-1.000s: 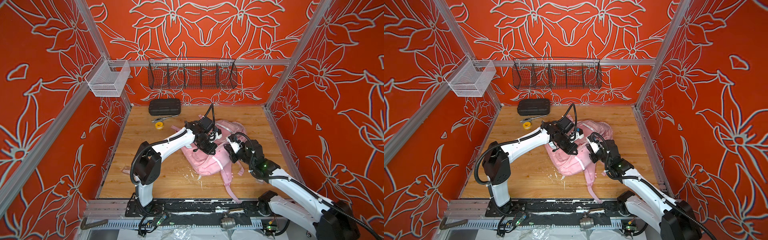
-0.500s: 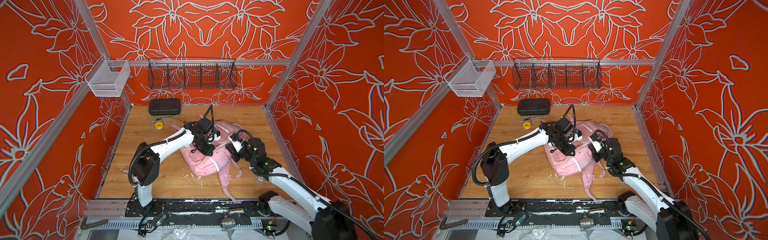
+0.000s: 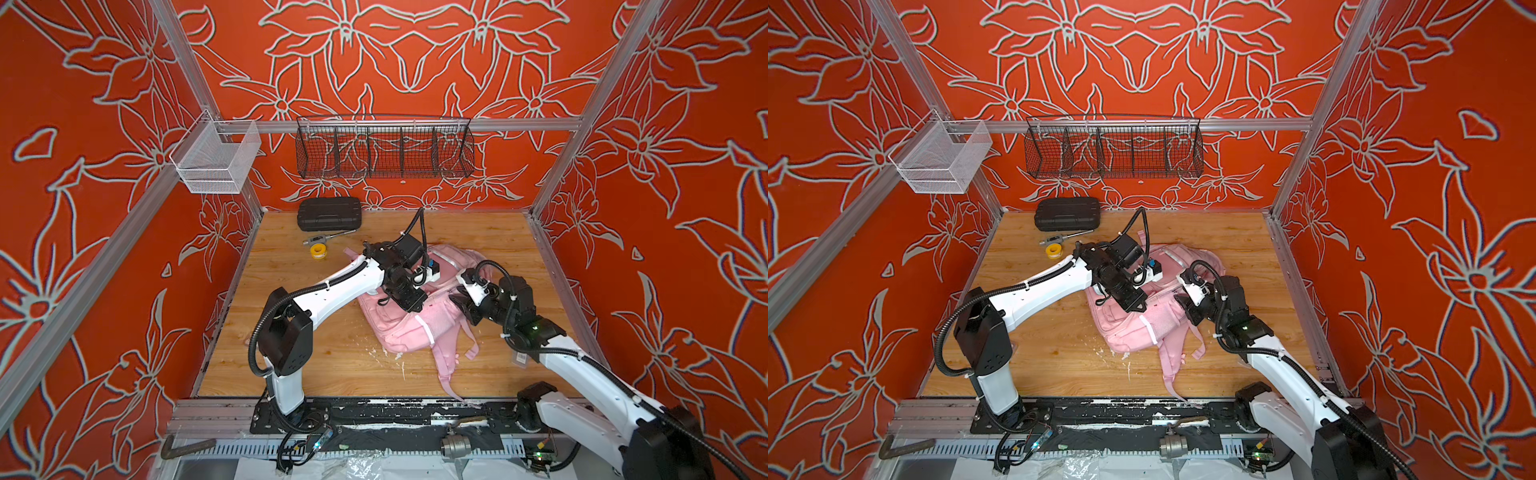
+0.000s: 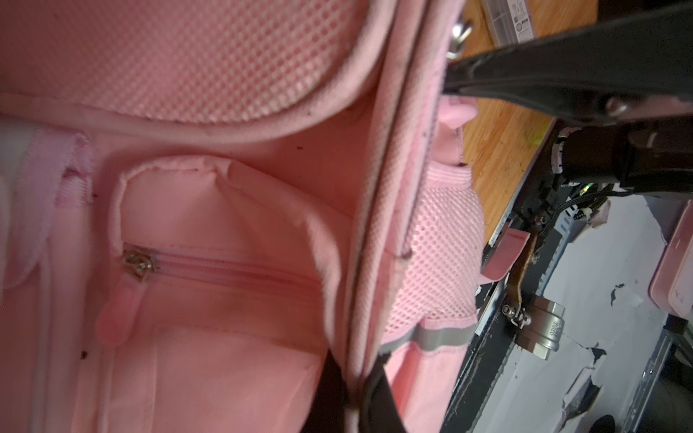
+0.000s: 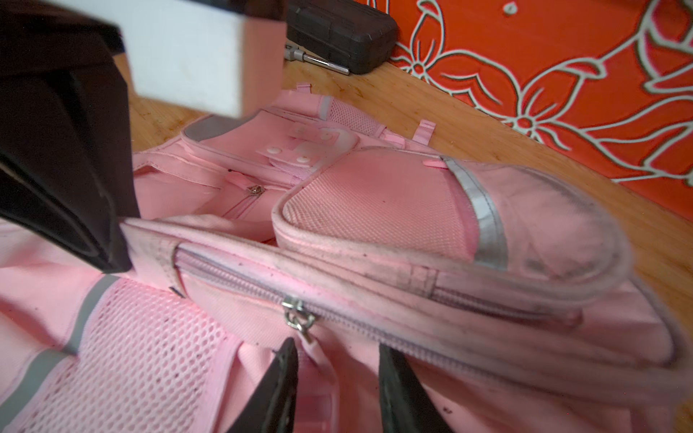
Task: Pack the student bag
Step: 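Keep drawing the zipper pull toward the bag's far end with the right gripper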
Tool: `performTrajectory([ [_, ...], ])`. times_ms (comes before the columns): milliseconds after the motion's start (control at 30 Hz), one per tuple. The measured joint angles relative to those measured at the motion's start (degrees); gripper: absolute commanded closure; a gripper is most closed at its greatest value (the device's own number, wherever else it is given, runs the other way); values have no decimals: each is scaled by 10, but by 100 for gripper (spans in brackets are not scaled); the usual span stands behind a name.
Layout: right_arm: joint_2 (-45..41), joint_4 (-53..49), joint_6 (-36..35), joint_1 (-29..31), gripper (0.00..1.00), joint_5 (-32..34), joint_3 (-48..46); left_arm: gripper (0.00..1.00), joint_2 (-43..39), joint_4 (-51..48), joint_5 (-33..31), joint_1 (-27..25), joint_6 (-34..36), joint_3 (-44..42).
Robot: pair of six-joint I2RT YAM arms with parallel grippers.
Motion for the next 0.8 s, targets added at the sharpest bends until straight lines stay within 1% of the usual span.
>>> performTrajectory([
  [167,16,-9,-1,-8,63,-57,4,100,-19,-2,-7,0,32,-23],
  [267,38,-14,-1,-9,67,-87,12,100,-26,-4,-12,0,49,-33],
  [400,64,-15,1,-12,76,-115,24,100,-28,-8,-15,2,63,-35],
  [467,74,-15,2,-14,82,-127,29,100,-28,-9,-15,4,68,-35],
  [500,77,-15,3,-14,86,-133,31,100,-28,-9,-15,5,70,-35],
  [633,79,-17,4,-14,95,-152,31,100,-28,-7,-15,7,72,-35],
  [800,66,-24,3,-14,100,-145,31,100,-29,-7,-15,8,75,-35],
])
